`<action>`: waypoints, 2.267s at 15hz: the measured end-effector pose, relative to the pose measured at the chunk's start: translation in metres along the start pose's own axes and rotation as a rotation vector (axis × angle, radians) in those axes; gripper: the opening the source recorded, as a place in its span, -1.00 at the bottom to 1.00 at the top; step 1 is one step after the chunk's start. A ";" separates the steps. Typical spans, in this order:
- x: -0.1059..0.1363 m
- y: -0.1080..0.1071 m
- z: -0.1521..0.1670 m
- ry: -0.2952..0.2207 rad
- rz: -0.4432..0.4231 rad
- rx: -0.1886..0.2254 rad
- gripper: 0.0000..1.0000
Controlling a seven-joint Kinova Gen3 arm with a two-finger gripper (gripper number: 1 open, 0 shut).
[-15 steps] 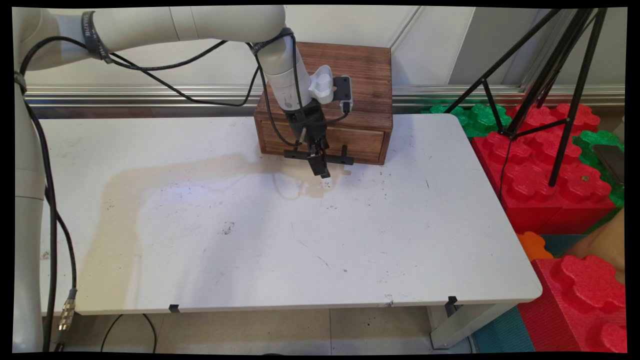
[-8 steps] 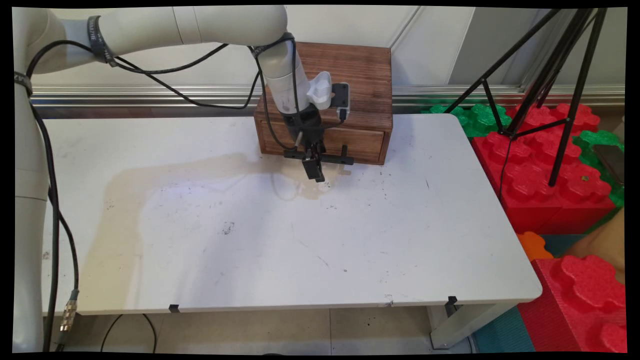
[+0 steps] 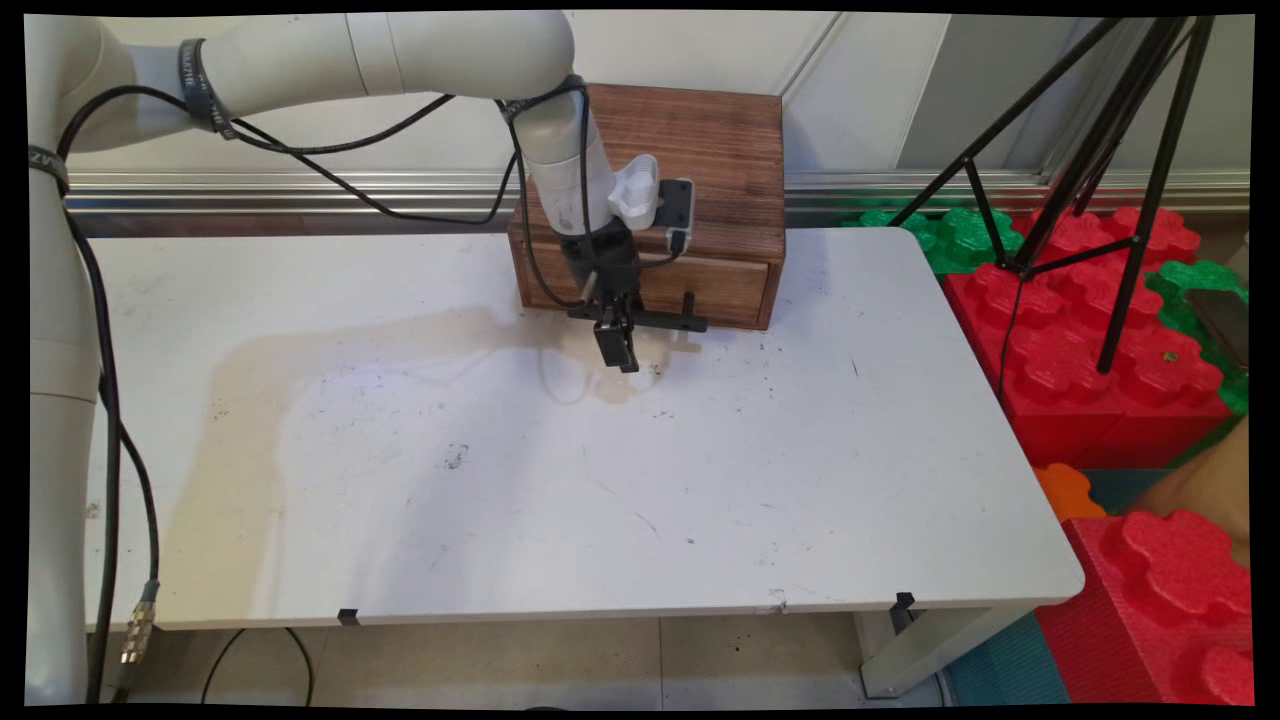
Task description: Open the drawer
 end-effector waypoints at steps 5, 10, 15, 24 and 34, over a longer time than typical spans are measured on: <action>-0.003 0.002 0.003 -0.012 0.016 -0.009 1.00; -0.006 0.006 0.004 -0.020 0.029 -0.020 1.00; -0.007 0.012 0.004 -0.023 0.040 -0.028 1.00; -0.006 0.027 0.001 -0.019 0.052 -0.043 1.00; -0.005 0.051 -0.001 -0.013 0.065 -0.070 1.00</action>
